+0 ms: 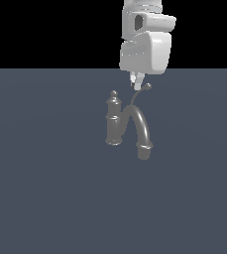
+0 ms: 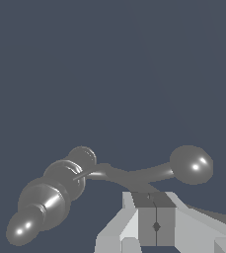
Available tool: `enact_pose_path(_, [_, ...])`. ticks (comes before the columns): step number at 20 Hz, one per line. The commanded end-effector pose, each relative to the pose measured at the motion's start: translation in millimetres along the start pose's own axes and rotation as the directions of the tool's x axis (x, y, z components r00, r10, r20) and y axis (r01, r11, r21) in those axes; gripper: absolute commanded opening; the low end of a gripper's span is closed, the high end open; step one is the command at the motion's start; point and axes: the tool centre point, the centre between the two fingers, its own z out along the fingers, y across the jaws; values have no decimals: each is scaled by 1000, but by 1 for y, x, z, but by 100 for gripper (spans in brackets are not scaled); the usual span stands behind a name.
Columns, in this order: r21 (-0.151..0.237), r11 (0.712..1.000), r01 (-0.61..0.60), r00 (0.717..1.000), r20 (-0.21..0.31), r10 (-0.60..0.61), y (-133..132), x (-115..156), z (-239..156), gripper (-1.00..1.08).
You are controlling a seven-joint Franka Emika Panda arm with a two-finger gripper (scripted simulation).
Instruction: Turn on the faucet by rotating a designated handle.
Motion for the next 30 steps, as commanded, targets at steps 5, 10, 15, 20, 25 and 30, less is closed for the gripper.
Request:
enact_pose_path(5, [1,1000,-20,1000,-3,20,-9,25,0,-100])
enact_pose_path(10, [1,1000,-24,1000,-4,24,-18,37,1,-100])
enact_pose_path(15, [0,1000,-28,1000,-4,28,-26,49,1,-100])
enact_pose_path(20, [0,1000,-32,999,-4,32,-35,61,1,-100])
enact_pose_path(25, [-1,999,-35,999,-5,35,-43,73,1,-100])
enact_pose_path(30, [3,1000,6,1000,8,-6,-60,49,0,-100])
